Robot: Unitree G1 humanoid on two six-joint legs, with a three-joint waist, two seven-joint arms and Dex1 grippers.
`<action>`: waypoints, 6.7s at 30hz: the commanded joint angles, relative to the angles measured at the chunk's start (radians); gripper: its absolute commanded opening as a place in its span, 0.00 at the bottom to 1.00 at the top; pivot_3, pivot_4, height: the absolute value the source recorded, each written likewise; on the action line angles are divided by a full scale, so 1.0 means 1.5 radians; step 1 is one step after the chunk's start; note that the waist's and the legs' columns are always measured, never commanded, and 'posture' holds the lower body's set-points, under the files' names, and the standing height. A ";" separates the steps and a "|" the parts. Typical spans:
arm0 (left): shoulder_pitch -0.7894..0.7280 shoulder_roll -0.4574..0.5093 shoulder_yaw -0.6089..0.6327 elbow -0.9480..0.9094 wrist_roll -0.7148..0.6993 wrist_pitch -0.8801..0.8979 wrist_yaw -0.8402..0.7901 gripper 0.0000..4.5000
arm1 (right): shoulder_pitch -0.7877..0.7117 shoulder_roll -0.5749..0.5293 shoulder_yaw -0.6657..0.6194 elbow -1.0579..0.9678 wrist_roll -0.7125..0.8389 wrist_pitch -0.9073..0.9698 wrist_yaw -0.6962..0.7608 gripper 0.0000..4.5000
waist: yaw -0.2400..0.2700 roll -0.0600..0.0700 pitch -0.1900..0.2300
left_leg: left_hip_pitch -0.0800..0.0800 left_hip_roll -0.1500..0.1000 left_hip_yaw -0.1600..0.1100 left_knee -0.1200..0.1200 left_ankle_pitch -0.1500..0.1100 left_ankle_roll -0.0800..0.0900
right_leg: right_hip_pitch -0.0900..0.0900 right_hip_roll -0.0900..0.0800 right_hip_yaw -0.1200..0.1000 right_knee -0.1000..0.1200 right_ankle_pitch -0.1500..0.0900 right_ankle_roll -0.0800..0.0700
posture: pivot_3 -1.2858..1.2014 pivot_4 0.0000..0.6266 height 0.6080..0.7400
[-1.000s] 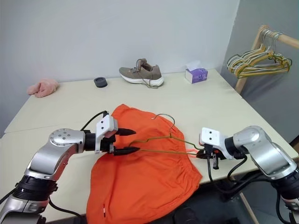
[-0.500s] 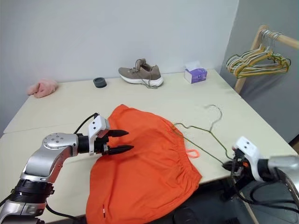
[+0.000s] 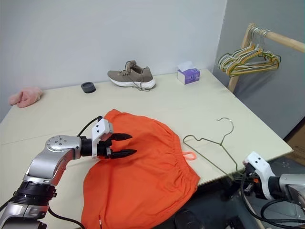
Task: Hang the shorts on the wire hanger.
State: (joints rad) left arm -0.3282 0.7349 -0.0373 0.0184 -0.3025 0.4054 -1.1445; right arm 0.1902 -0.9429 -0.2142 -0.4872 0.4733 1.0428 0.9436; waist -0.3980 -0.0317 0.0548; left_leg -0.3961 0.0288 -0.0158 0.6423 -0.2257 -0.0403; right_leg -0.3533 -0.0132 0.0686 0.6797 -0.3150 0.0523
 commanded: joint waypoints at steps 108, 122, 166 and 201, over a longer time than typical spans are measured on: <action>-0.032 0.081 0.165 0.116 -0.090 0.022 0.013 0.81 | -0.605 0.219 0.414 0.175 -0.138 -0.150 -0.007 0.00 | 0.025 0.000 0.000 | -0.002 0.000 -0.002 0.001 0.000 0.000 | -0.002 -0.004 -0.002 0.002 0.002 0.000 | 0.39 0.00 1.00; -0.069 0.140 0.091 0.101 -0.062 0.002 -0.117 0.81 | -0.566 0.182 0.453 0.138 -0.243 -0.287 0.005 0.00 | 0.023 0.000 0.001 | -0.002 0.000 -0.002 0.001 0.000 0.000 | -0.002 -0.004 -0.002 0.002 0.002 0.000 | 0.38 0.00 1.00; -0.040 0.119 0.021 0.077 -0.008 -0.008 -0.165 0.00 | -0.469 0.058 0.349 0.207 -0.317 -0.492 0.075 0.65 | 0.025 0.000 0.000 | -0.001 -0.001 -0.002 0.002 0.000 0.000 | -0.001 -0.004 -0.003 0.003 0.002 0.000 | 0.38 0.00 1.00; -0.037 0.122 0.059 0.057 -0.026 0.003 -0.124 0.00 | -0.405 0.388 0.274 0.106 -0.036 0.123 -0.227 0.99 | 0.034 0.000 0.000 | -0.002 -0.001 -0.003 0.002 0.000 0.000 | -0.002 -0.002 -0.002 0.005 0.001 0.000 | 0.40 0.00 1.00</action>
State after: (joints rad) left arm -0.3777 0.9007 0.0082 0.1301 -0.3144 0.4097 -1.3382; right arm -0.4142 -0.3600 0.2238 -0.2755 0.3880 1.2175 0.6078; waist -0.3466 -0.0322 0.0553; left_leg -0.3988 0.0274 -0.0200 0.6446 -0.2255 -0.0403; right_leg -0.3570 -0.0163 0.0649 0.6871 -0.3133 0.0530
